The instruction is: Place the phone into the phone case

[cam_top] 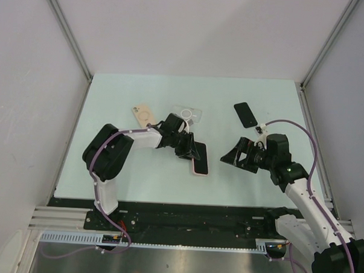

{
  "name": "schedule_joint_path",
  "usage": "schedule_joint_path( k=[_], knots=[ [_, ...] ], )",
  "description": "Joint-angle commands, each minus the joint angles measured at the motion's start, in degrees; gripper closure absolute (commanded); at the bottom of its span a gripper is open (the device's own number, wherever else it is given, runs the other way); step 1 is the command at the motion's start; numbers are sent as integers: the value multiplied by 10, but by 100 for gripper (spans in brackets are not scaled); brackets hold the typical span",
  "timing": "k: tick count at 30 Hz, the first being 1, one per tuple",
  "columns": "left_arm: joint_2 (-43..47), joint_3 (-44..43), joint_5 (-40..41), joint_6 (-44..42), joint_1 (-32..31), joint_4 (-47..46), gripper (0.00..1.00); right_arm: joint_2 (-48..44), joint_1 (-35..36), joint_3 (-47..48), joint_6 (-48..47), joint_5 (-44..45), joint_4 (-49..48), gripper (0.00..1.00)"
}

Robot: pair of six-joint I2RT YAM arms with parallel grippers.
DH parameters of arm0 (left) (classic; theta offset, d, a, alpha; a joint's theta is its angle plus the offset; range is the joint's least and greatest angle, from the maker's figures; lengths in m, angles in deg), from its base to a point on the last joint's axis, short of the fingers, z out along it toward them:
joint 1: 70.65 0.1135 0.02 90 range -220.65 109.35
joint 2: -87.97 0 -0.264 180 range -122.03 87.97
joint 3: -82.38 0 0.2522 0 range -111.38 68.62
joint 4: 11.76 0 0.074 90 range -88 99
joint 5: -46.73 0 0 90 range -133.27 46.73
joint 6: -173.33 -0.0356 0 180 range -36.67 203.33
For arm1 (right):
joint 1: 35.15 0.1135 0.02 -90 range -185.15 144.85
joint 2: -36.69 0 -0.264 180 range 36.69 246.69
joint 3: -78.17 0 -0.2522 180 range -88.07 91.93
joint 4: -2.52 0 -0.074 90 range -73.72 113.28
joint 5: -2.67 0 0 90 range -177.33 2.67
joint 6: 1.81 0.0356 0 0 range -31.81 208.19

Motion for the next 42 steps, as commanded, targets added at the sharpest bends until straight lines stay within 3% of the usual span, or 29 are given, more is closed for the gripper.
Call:
schedule_joint_path(
  k=[1,9,10,19,24,28,36,42],
  knots=[
    [47,27,50,-2,0,9,67,-1,-6,3,-10,-6,-18,1],
    [103,8,104,-20,0,62,36,-1,-6,3,-5,3,-17,0],
    [110,7,110,-22,1,68,27,0,-6,2,-4,3,-17,0],
    [190,3,258,-1,66,158,20,0,-4,2,3,1,-16,1],
    [217,-3,366,9,158,243,18,0,-3,-1,-6,-3,-19,1],
    [241,9,394,39,246,273,6,3,-3,-2,-14,-13,-21,1],
    [252,18,404,53,410,240,7,-4,-2,-2,-17,-35,-14,1],
    [199,-21,444,25,463,242,25,-35,-4,-5,-35,-18,18,1]
  ],
)
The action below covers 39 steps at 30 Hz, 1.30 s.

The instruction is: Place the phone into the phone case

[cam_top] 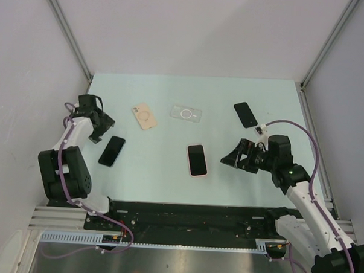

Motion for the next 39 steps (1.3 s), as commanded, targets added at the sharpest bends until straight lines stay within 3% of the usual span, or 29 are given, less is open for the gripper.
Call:
schedule_joint_path(
  k=[1,7,11,18,27,33,39],
  knots=[
    [-33,-43,59,-15,19,7,28,-28,0,-5,-21,3,17,1],
    [-106,-69,86,-28,44,33,30,-33,-2,-7,-21,-2,20,1],
    [-127,-63,76,-21,51,39,42,-30,-5,-7,-24,-11,15,1],
    [-158,-64,70,-31,50,65,44,-30,-14,-7,-26,-17,14,1],
    [-111,43,-52,-26,47,25,39,-18,-17,-7,-36,-10,15,1],
    [-49,107,-95,-16,-10,6,35,-14,-19,-9,-42,-11,16,1],
    [8,120,-73,-36,-91,18,16,-24,-19,-9,-39,-15,17,1]
  ],
)
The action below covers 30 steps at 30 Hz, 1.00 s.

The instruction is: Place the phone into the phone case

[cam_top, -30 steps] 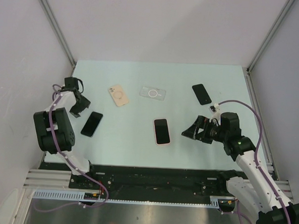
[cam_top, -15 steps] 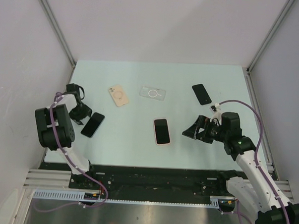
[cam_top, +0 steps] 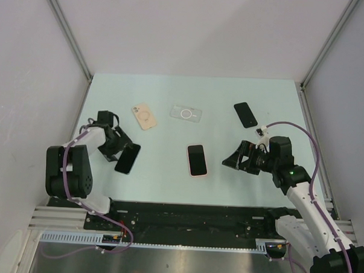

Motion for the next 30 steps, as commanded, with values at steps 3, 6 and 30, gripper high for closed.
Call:
schedule_joint_path(
  k=[3,6,30],
  knots=[
    [34,-8,19,-51,-97,37,13,-17,-2,-1,-7,-11,1,1],
    [13,-37,72,-84,-149,67,11,-22,-3,-2,-7,-14,2,1],
    [-49,-119,73,-333,-197,96,1,-64,-2,-1,-3,-35,29,1]
  ],
)
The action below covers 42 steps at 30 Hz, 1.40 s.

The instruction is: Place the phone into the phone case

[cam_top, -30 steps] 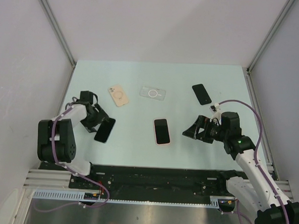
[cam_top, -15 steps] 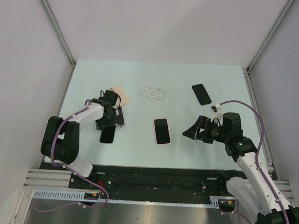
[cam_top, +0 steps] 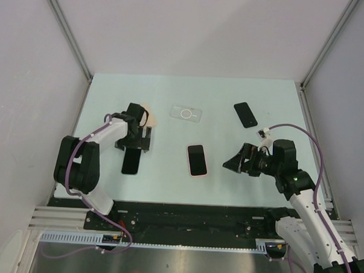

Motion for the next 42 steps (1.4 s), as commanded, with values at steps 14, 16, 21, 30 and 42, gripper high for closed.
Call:
schedule_joint_path(
  k=[14,16,21,30,42],
  knots=[
    [-70,-26,-83,-69,67,-3,4,2,-2,0,3,-17,-12,2],
    [-78,-24,-94,-67,73,-3,6,4,-2,0,2,-15,-13,1],
    [-74,-19,-146,-57,70,-10,15,12,-1,0,16,-22,-31,1],
    [-50,16,-236,34,11,-50,31,53,12,0,81,-10,-85,2],
    [-3,140,-380,209,-42,-251,37,93,153,0,169,118,-159,2]
  ],
)
